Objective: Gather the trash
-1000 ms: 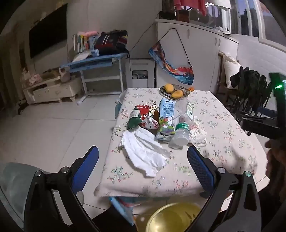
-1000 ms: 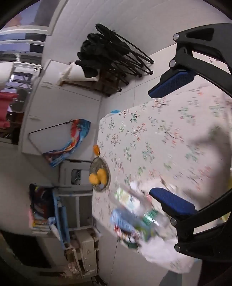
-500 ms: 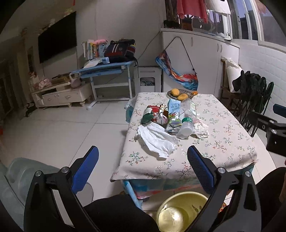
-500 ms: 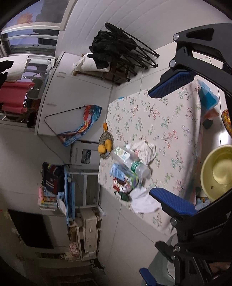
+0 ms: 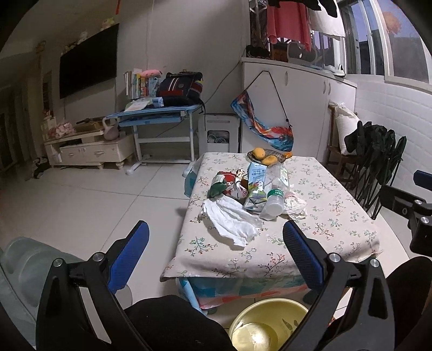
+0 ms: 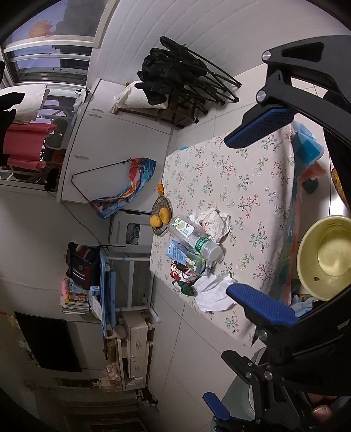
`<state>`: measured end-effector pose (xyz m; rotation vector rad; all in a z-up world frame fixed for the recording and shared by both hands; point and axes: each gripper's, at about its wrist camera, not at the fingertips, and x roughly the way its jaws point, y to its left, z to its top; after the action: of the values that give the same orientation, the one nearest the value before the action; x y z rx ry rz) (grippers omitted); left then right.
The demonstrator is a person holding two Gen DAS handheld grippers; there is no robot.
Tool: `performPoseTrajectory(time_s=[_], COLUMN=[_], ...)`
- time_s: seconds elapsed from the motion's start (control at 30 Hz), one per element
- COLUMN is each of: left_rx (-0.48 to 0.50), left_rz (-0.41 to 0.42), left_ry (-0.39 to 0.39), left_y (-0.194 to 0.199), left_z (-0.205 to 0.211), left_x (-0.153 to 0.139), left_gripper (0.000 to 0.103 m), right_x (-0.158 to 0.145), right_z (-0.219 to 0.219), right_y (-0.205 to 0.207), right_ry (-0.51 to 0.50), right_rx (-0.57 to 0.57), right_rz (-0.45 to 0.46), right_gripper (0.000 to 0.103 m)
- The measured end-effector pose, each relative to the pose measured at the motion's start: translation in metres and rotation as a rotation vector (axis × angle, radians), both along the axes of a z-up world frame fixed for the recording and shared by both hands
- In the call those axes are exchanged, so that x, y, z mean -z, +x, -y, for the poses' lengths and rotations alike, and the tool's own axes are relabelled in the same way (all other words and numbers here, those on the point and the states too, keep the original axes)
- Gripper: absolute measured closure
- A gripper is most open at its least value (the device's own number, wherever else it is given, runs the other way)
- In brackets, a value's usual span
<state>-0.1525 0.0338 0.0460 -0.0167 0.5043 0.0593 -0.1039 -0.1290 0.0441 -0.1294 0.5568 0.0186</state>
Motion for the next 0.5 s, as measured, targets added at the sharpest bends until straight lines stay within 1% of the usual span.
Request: performPoseTrajectory(time_s=[0.23, 0.5], left_rx=[0.003, 0.007], left_rz=[0.007, 0.010], left_ry=[-0.021, -0.023], left_y=[-0.001, 0.000], left_z=[-0.001, 0.000], left_x=[0.001, 0.002], left_gripper=[0.007, 0.007], right_x=[-0.006, -0.013], right_z=[0.001, 0.006], right_y=[-0.006, -0.007], right_ry=[0.011, 0.023], right_rx=[-0.002, -0.006], right_rz=[0.004, -0.001], right_gripper=[0.007, 0.007])
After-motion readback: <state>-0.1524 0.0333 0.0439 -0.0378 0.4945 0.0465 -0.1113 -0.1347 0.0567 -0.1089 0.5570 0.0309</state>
